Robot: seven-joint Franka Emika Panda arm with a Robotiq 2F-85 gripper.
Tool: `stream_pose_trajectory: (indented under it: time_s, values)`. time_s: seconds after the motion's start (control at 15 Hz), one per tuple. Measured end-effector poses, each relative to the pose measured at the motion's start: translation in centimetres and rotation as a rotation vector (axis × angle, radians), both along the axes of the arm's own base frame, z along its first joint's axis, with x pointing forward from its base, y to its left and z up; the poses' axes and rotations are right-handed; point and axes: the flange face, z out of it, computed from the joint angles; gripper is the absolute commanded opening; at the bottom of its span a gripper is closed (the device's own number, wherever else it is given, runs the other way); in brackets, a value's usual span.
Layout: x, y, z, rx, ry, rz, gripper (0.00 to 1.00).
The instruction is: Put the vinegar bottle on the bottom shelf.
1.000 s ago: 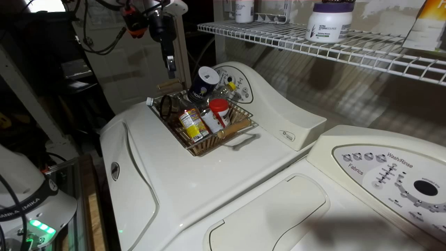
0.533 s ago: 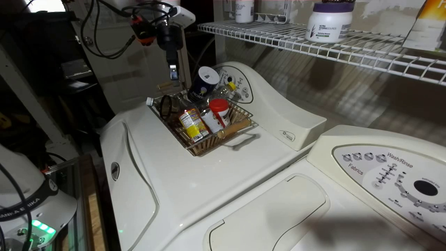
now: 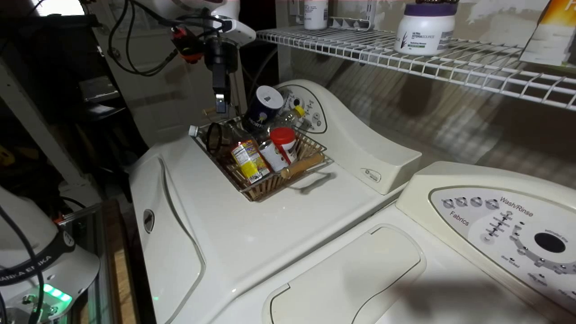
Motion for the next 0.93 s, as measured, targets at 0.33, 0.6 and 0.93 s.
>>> stream_pose_trajectory:
  time_s: [0.33, 0.6, 0.93]
  values:
    - [0.2, -0.4, -0.9, 0.0, 0.01, -0.022, 0.69]
    - [0.4, -0.3, -1.5, 0.009, 0.014, -0.033, 0.39]
    - [0.8, 0.2, -1.7, 0.033, 0.005, -0.036, 0.09]
